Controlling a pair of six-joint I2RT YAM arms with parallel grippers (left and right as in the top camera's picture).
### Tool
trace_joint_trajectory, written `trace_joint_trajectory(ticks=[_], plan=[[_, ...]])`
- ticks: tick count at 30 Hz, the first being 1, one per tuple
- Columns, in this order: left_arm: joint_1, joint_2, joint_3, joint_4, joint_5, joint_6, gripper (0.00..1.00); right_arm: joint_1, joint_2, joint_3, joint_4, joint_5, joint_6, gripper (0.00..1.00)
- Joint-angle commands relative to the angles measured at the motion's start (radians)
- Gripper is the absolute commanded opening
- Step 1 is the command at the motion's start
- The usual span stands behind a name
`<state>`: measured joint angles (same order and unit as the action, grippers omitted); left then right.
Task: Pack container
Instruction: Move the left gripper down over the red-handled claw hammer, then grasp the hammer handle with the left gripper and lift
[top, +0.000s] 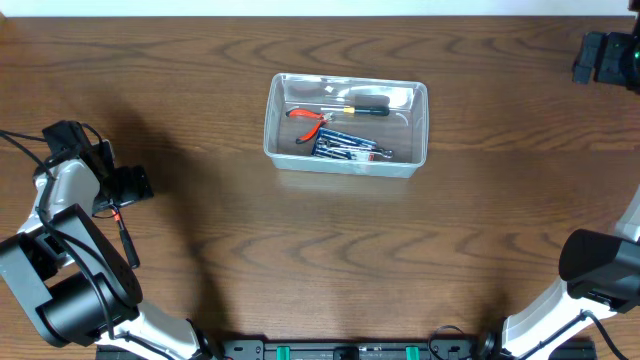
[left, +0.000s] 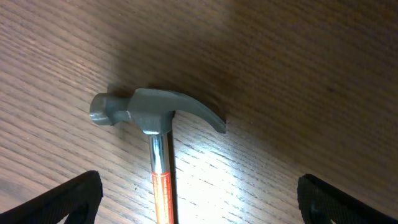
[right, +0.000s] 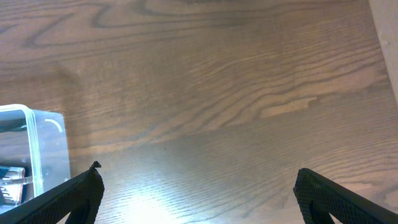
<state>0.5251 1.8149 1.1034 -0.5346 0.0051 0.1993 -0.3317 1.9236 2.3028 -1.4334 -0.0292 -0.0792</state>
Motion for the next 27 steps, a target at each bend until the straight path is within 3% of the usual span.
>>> trace_joint_trajectory(ticks=[1,22,25,27], plan=[[0.028,-0.002,-0.005,-0.003,0.014,-0.031,0.98,-0.002,0.008,0.004,-0.004,0.006,0.015,0.99],[0.074,0.107,-0.005,0.018,0.081,-0.037,0.99,-0.002,0.008,0.004,-0.019,0.007,0.015,0.99],[0.074,0.107,-0.005,0.028,0.081,-0.040,0.95,-0.002,0.008,0.004,-0.021,0.007,0.015,0.99],[0.074,0.107,-0.005,0.037,0.081,-0.040,0.86,-0.002,0.008,0.004,-0.024,0.007,0.015,0.99]])
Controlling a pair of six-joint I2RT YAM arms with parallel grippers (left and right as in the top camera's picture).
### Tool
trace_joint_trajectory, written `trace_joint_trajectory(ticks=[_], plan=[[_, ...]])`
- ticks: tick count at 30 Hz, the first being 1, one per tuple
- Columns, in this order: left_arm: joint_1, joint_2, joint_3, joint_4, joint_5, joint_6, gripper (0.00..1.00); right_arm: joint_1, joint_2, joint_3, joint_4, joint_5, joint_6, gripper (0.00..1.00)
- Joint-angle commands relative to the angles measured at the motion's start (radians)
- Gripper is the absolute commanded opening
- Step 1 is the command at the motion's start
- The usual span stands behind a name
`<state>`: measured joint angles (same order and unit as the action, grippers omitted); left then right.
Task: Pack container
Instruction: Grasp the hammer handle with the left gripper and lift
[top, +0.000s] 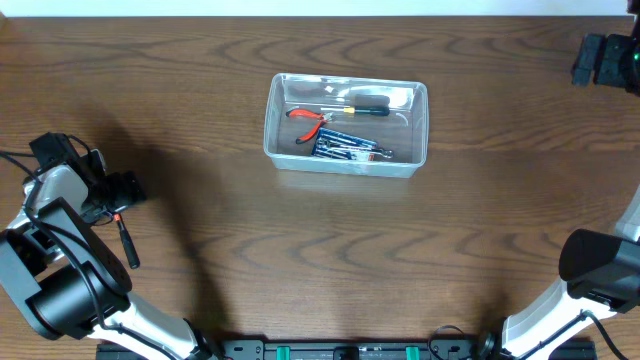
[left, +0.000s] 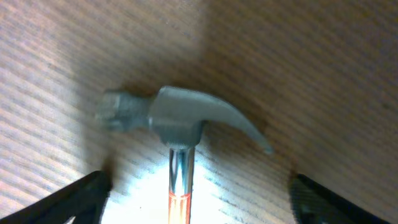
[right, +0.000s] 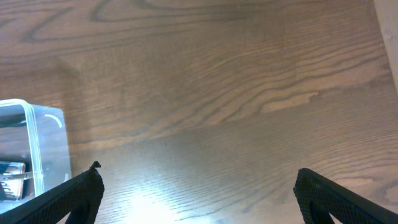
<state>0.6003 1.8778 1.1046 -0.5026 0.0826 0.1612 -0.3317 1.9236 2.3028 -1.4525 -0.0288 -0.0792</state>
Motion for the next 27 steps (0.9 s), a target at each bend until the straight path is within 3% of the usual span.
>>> trace_joint_trajectory(ticks=[1,3,7,12,18,25,27], plan=[[-0.001,0.044,-0.006,0.011,0.004,-0.002,0.81,-0.002,0.008,0.004,-0.006,0.007,0.015,0.99],[-0.001,0.044,-0.006,0.019,0.004,-0.002,0.72,-0.002,0.008,0.004,-0.008,0.007,0.015,0.99],[-0.001,0.044,-0.006,0.026,0.004,-0.002,0.68,-0.002,0.008,0.004,-0.010,0.007,0.015,0.99],[-0.001,0.044,-0.006,0.029,0.004,-0.002,0.53,-0.002,0.008,0.004,-0.010,0.007,0.015,0.99],[-0.001,0.044,-0.006,0.030,0.004,-0.002,0.51,-0.002,0.007,0.004,-0.010,0.007,0.015,0.99],[-0.001,0.044,-0.006,0.030,0.003,-0.002,0.31,-0.002,0.008,0.004,-0.014,0.007,0.015,0.99],[-0.001,0.044,-0.006,0.030,0.003,-0.002,0.30,-0.002,0.008,0.004,-0.018,0.007,0.015,0.99]])
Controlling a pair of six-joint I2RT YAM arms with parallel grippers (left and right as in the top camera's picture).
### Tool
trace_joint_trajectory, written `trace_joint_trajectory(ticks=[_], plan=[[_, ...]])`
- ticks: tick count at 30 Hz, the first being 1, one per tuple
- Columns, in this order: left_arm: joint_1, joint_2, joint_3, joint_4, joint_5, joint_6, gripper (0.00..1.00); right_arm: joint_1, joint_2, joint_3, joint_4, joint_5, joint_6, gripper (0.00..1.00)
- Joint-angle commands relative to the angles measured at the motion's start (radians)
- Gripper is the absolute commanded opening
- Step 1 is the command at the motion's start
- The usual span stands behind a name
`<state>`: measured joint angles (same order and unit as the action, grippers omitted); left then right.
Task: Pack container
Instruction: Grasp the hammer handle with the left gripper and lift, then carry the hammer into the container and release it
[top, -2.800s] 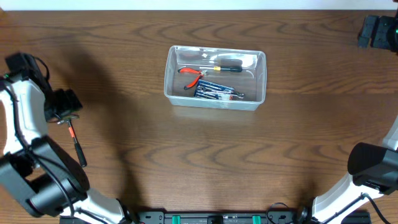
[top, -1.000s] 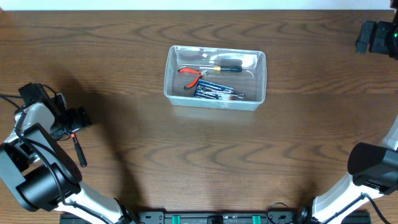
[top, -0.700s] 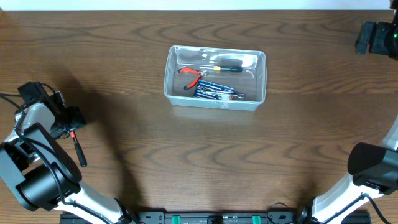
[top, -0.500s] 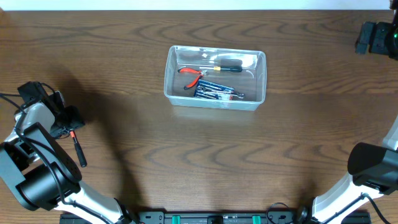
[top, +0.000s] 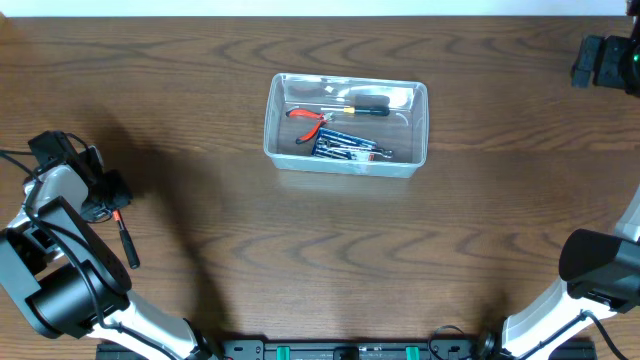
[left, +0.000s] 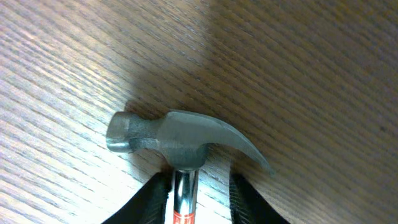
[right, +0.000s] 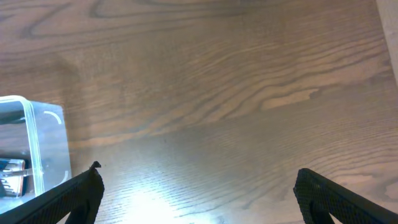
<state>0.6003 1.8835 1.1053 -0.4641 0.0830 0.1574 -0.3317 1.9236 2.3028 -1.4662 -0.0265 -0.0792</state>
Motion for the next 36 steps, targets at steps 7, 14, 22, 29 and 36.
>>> trace_joint_trajectory(ticks=[7,14,22,29,36], plan=[[-0.001,0.038,-0.006,-0.009,0.003,0.002,0.19,-0.002,0.008,0.004,-0.008,0.005,0.015,0.99],[-0.001,0.038,-0.006,-0.009,0.003,0.002,0.07,-0.002,0.008,0.004,-0.012,0.005,0.015,0.99],[-0.002,0.035,-0.005,-0.008,0.003,-0.006,0.06,-0.002,0.008,0.004,-0.011,0.005,0.015,0.99],[-0.046,-0.030,0.067,-0.101,0.004,-0.039,0.06,-0.002,0.008,0.004,-0.011,0.005,0.015,0.99],[-0.247,-0.191,0.272,-0.325,0.037,0.128,0.06,-0.002,0.008,0.004,-0.011,0.004,0.015,0.99]])
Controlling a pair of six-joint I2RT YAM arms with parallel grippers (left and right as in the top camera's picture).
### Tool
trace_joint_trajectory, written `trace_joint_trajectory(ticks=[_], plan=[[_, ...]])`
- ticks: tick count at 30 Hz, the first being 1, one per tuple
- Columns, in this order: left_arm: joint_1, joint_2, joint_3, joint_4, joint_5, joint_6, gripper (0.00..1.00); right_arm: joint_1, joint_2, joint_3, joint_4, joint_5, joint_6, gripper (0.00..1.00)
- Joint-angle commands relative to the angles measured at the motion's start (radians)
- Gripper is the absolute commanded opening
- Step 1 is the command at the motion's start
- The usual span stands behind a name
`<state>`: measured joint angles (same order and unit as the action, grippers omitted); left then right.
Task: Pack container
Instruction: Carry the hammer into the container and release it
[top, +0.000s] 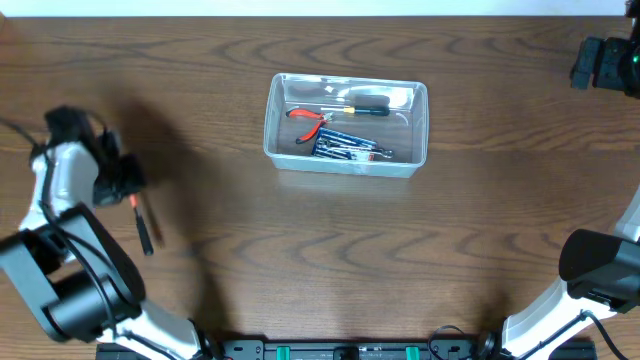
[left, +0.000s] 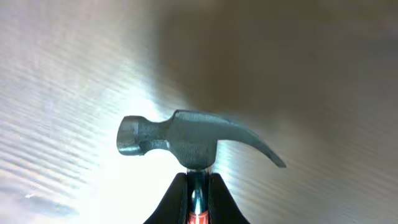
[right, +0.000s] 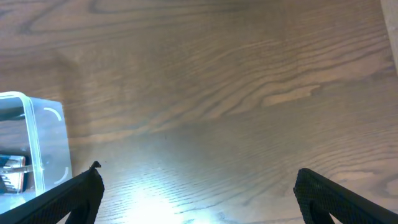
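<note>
A claw hammer (left: 193, 139) with a grey steel head, chrome neck and red-banded black handle (top: 143, 222) is held off the table at the far left. My left gripper (left: 198, 193) is shut on its neck just below the head. The clear plastic container (top: 346, 124) sits at centre back, holding red-handled pliers (top: 308, 120), a screwdriver (top: 362, 109) and blue tools (top: 350, 148). My right gripper (right: 198, 186) hangs open at the far right over bare wood, with the container's corner (right: 31, 149) at its left.
The dark wooden table (top: 330, 250) stretches between the hammer and the container. The right arm's base (top: 600, 265) stands at the front right edge, the left arm's base (top: 70, 290) at the front left.
My left gripper has shut tight on the hammer's neck and lifted it; hammer and gripper now sit a little farther back and right. The right gripper is unchanged.
My left gripper hovered open above the hammer lying at the table's left edge. It then came down around the neck with its fingers wide, then narrowed on it. Now it holds the hammer raised off the wood. The right gripper stayed open throughout.
</note>
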<state>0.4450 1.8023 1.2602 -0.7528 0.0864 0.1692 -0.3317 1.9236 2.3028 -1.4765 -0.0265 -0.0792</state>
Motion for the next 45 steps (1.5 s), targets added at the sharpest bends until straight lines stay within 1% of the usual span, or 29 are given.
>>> trace_joint_trajectory(ticks=[1,3,6,11,15,17,19,22,26,34,36,40,43,45], plan=[[-0.138,-0.129,0.155,-0.061,0.034,0.161,0.06,-0.002,0.008,0.004,-0.001,0.004,0.015,0.99],[-0.230,-0.159,0.217,-0.077,0.034,0.224,0.05,-0.002,0.007,0.004,-0.001,0.004,0.015,0.99],[-0.382,-0.188,0.283,-0.050,0.038,0.334,0.06,-0.002,0.008,0.004,-0.002,0.004,0.015,0.99],[-0.637,-0.183,0.303,0.132,0.038,0.466,0.06,-0.002,0.008,0.004,-0.010,0.004,0.015,0.99],[-0.800,-0.127,0.303,0.212,0.038,0.616,0.06,-0.002,0.008,0.004,-0.009,0.004,0.015,0.99],[-0.854,-0.094,0.303,0.235,0.038,0.645,0.06,-0.002,0.008,0.004,-0.009,0.004,0.015,0.99],[-0.900,-0.055,0.303,0.260,0.038,0.647,0.06,-0.002,0.008,0.004,-0.009,0.004,0.014,0.99],[-0.944,-0.003,0.303,0.280,0.038,0.651,0.06,-0.003,0.008,0.004,-0.009,0.004,0.014,0.99],[-0.981,0.067,0.303,0.287,0.037,0.687,0.06,-0.003,0.008,0.004,-0.009,0.004,0.013,0.99],[-0.986,0.182,0.303,0.283,0.037,0.686,0.06,-0.003,0.008,0.004,-0.009,0.005,0.011,0.99],[-0.986,0.208,0.303,0.280,0.037,0.678,0.05,-0.003,0.008,0.004,-0.009,0.005,0.002,0.99],[-0.986,0.233,0.303,0.249,0.038,0.622,0.06,-0.003,0.008,0.004,-0.009,0.027,0.003,0.99],[-0.986,0.237,0.303,0.222,0.038,0.619,0.06,-0.003,0.008,0.004,-0.009,0.026,0.003,0.99],[-0.986,0.237,0.302,0.215,0.038,0.619,0.08,-0.003,0.008,0.004,-0.008,0.026,0.003,0.99]])
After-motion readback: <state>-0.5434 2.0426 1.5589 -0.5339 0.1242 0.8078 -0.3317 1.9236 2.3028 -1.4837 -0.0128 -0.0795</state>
